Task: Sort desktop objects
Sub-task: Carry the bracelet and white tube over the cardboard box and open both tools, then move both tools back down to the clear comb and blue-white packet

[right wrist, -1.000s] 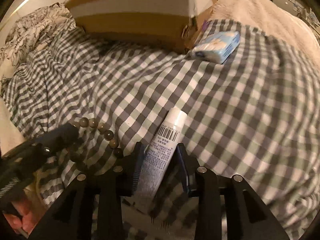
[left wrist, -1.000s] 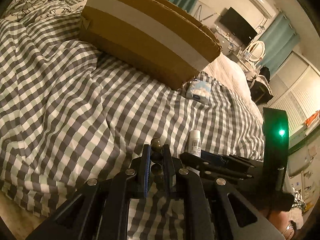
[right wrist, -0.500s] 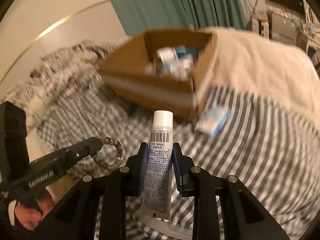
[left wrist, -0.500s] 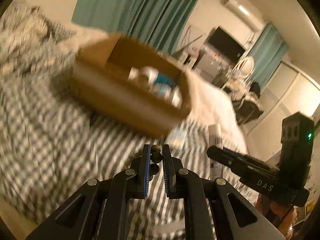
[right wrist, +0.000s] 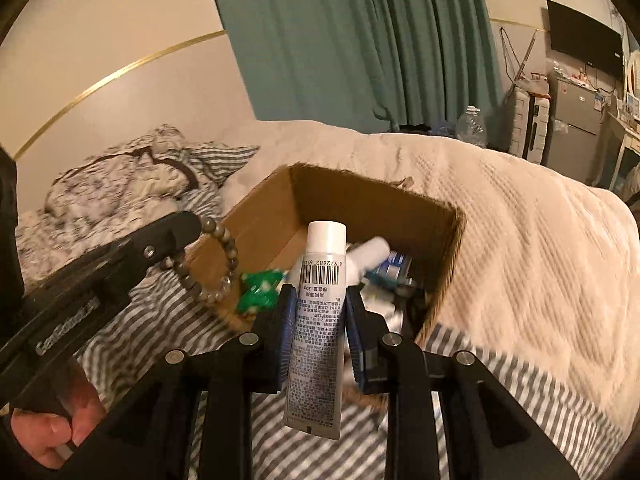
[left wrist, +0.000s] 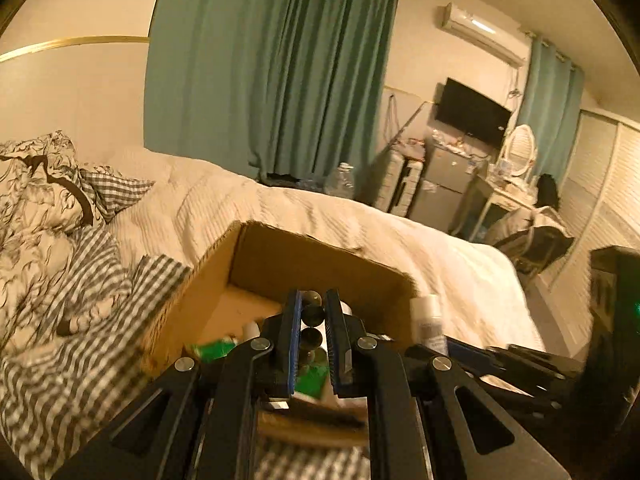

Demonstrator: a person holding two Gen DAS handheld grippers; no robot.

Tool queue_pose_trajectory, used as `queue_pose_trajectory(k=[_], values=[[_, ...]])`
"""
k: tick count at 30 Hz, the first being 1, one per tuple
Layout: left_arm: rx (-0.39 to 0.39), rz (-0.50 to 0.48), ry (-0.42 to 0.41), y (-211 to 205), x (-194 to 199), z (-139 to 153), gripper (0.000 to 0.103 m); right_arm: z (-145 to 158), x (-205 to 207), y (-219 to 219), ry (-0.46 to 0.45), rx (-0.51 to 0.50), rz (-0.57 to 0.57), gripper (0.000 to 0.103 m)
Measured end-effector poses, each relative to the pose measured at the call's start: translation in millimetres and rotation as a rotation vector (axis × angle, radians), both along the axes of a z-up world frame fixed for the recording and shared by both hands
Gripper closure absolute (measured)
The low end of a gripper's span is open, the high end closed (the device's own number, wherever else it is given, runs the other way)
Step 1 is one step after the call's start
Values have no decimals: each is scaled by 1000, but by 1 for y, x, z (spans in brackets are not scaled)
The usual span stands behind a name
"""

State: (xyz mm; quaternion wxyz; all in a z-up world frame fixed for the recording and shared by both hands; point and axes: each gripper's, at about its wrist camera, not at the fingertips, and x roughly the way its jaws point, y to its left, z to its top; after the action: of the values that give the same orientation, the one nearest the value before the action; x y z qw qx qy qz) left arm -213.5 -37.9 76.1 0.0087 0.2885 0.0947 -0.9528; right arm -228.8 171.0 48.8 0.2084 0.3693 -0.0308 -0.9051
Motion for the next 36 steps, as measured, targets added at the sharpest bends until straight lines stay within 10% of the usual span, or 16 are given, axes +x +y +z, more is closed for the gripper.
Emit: queue_pose_trajectory(k=[2, 4, 6, 24, 36], values=[[4, -3, -7, -2, -11, -11, 88, -6, -12, 2, 16, 0, -36, 73], [-13, 23, -36, -3, -19, -23, 69, -14, -18, 8, 2, -18, -58, 44], [-32, 74, -62, -5, -19, -32, 33, -23, -17, 19, -19, -47, -67, 39], [-47, -38, -51, 50, 159, 28, 28, 73, 182, 64, 87, 200, -103, 39], [-30, -134, -136, 92, 204, -58, 24, 15, 237, 110, 3, 102, -104, 39]])
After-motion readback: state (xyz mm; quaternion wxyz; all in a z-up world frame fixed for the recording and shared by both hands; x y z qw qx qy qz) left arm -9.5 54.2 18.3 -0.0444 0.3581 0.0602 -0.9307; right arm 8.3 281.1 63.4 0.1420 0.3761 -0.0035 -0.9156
